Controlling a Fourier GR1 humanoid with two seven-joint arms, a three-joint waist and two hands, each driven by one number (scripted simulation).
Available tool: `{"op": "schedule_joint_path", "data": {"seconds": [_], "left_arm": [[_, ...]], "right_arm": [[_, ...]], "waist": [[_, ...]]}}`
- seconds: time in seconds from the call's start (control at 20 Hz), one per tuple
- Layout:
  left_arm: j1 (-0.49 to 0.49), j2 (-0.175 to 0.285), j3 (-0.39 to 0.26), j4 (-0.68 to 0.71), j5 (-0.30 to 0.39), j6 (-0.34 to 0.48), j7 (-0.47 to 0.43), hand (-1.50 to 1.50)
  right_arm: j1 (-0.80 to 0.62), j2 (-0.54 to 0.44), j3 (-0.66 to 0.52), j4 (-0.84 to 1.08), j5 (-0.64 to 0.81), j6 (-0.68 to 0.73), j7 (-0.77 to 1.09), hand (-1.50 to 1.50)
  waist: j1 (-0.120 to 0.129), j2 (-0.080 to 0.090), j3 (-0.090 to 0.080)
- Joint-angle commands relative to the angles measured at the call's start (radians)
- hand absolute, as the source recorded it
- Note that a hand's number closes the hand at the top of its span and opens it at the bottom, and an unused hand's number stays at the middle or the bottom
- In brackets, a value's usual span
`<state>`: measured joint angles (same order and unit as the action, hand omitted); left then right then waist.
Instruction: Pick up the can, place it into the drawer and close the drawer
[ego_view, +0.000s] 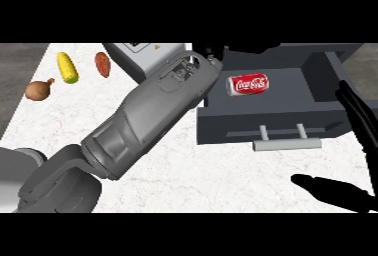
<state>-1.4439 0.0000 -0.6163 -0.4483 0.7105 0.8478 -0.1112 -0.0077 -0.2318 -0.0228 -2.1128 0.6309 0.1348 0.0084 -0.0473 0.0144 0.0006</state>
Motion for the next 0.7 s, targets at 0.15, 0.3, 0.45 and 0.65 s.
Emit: {"op": "schedule_joint_path", "data": {"seconds": [0.15,0.3,0.45,0.65], "left_arm": [[-0.005,0.025,0.044,0.033,-0.011,-0.052,-0.002,-1.50],[-0.004,0.000,0.034,-0.016,-0.026,-0.017,0.034,-1.50],[-0.002,0.086,0.020,-0.050,-0.054,-0.050,0.088,-1.50],[0.044,0.132,-0.004,-0.188,-0.079,-0.021,0.175,-1.50]], "right_arm": [[-0.031,-0.036,0.104,0.137,0.244,-0.040,-0.015,-1.50],[-0.098,0.007,0.165,0.260,0.380,-0.098,0.036,-1.50],[-0.128,-0.002,0.104,0.427,0.382,-0.197,-0.056,-1.50],[-0.137,0.071,0.114,0.545,0.433,-0.320,-0.047,-1.50]], "waist": [[0.034,-0.007,0.000],[0.054,-0.012,-0.001],[0.067,-0.015,0.000],[0.090,-0.025,0.000]]}}
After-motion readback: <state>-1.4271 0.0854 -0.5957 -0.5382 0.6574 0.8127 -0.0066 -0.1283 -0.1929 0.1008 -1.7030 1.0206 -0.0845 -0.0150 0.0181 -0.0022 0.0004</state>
